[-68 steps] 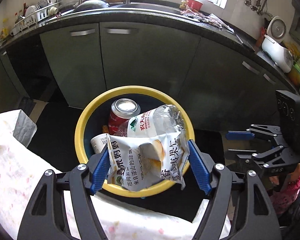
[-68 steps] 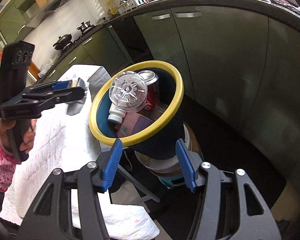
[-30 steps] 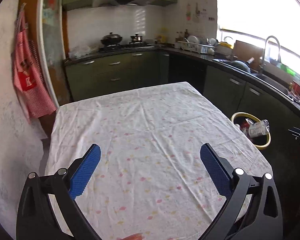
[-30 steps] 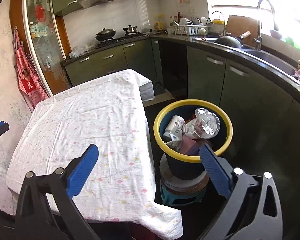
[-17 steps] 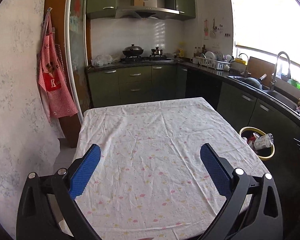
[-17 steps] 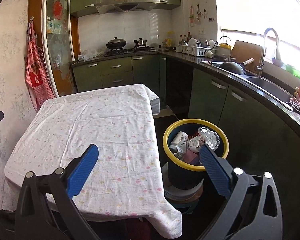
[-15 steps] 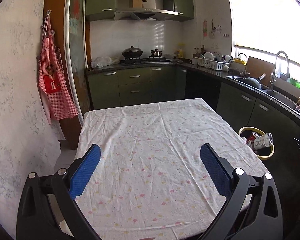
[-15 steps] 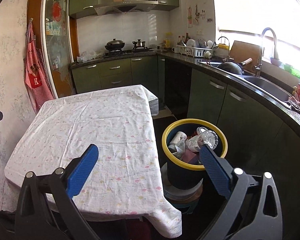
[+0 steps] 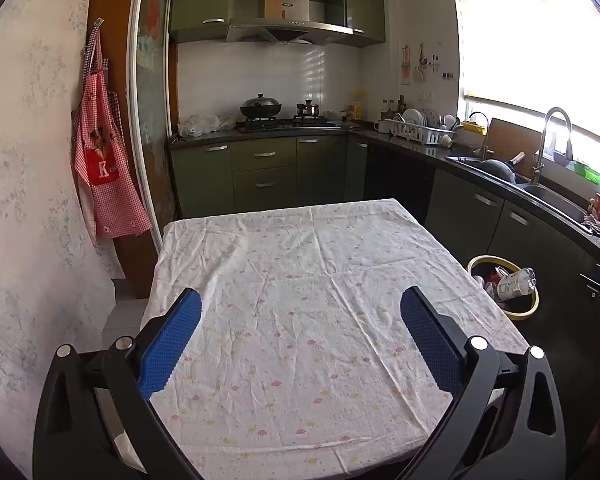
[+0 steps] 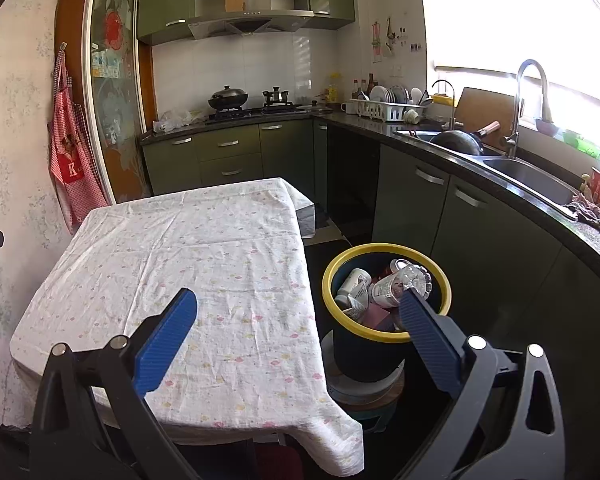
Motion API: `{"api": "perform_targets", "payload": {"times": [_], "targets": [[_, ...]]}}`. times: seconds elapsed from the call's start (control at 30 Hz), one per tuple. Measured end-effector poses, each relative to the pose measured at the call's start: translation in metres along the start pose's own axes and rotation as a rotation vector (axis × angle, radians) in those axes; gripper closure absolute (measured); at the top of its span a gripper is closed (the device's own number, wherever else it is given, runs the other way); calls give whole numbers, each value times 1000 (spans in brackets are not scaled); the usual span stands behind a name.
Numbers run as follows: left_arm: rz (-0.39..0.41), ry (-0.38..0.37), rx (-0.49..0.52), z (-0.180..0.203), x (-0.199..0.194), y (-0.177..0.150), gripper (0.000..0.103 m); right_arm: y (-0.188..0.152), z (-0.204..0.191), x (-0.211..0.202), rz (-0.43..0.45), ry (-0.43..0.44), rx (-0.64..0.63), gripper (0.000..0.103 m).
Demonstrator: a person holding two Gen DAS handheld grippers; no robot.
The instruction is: Collect trash
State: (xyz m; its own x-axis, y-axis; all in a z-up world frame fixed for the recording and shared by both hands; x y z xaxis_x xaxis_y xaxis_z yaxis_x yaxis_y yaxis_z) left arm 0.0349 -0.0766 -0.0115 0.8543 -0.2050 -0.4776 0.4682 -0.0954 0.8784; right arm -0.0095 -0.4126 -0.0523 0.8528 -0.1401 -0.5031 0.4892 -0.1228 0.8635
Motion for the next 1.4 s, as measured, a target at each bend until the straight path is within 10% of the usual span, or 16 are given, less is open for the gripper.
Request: {"api": "perform_targets", "payload": {"times": [1.4], "targets": [[-23,4,16,-5,11,-6,5,2,-2,9,-3,12,-1,6]]}}
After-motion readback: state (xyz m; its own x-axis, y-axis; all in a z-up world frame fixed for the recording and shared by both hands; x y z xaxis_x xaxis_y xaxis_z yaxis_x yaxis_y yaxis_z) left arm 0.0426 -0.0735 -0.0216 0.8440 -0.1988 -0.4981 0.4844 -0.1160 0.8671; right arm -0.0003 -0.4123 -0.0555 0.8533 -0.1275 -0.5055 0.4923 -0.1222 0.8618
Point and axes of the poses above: each gripper's, at about its wrist camera, not at the fingertips, and x roughly the way its jaws point, z to its right, y to its top, the point moved 9 cm from there along x, roughly the way its jaws point, and after that the axes turned 3 degrees about -y, right-handed, at the moved point
